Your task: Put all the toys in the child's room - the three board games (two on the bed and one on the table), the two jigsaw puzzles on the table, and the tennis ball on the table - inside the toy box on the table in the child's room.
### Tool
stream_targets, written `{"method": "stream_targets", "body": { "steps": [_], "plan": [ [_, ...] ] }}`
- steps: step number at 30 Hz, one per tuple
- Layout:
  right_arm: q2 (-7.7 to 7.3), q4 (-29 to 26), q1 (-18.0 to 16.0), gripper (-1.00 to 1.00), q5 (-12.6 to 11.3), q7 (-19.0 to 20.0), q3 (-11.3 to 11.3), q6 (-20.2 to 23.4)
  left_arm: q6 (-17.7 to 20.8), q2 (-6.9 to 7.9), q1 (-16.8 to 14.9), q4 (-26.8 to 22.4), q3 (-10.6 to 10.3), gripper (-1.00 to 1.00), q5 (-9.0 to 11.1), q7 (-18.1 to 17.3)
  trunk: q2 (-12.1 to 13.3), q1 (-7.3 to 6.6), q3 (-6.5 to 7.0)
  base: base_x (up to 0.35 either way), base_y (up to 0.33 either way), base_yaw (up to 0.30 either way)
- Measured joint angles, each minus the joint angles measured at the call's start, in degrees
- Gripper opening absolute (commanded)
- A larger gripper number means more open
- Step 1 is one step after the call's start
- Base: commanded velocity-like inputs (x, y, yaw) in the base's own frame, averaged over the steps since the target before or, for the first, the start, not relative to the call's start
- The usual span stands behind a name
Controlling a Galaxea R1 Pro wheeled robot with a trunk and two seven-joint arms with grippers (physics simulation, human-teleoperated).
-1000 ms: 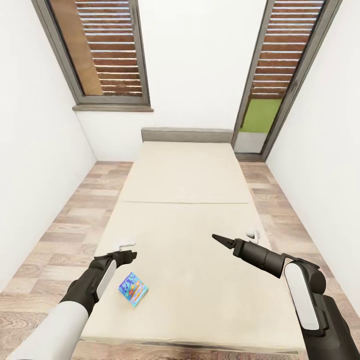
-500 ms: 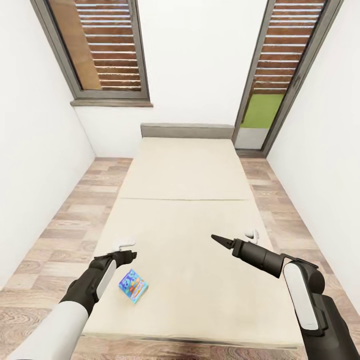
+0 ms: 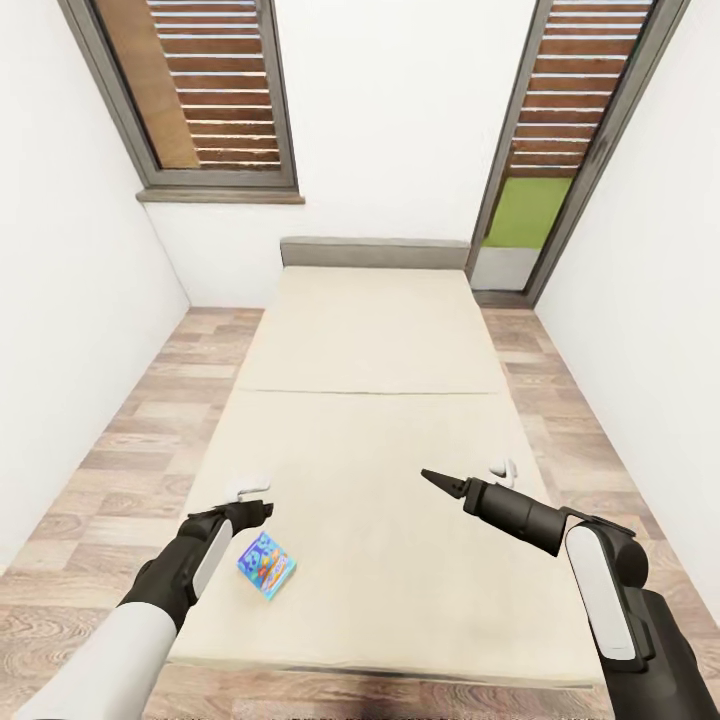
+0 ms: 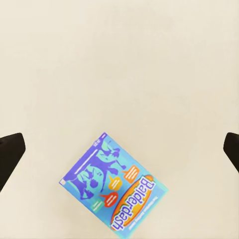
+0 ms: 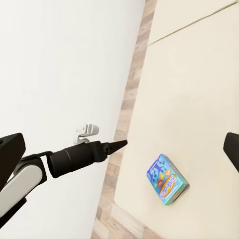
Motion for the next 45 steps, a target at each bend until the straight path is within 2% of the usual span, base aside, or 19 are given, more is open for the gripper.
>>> {"method": "stream_targets", "body": {
  "steps": [16,19,22,40,45],
  "plan": [
    [0.02,0.00,0.00,1.00,-0.09,-1.12,-0.07,0.00,0.13,-0.05,-0.27,-0.78,0.35,1.00,-0.29,0.23,0.00,0.00,-1.51,0.000,0.000,0.000],
    [0.02,0.01,0.00,1.00,-0.10,-1.15,-0.15,0.00,0.14,0.03,-2.60,-0.63,0.36,1.00,-0.35,0.32,0.00,0.00,-1.79,0.000,0.000,0.000],
    [-0.04,0.01,0.00,1.00,-0.09,-1.16,-0.14,0.00,0.02,-0.09,-3.40,-0.57,0.42,1.00,-0.41,0.35,0.00,0.00,-2.08,0.000,0.000,0.000],
    [0.02,0.00,0.00,1.00,-0.14,-3.17,0.06,0.00,-0.25,-0.34,-3.78,-0.55,0.42,1.00,-0.36,0.45,0.00,0.00,-3.79,0.000,0.000,0.000],
    [0.02,0.00,0.00,1.00,-0.13,-3.21,0.05,-0.02,-2.64,-0.31,-3.78,-0.55,0.27,1.00,-0.42,0.44,0.00,0.00,-4.26,0.000,0.000,0.000]
  ]
}}
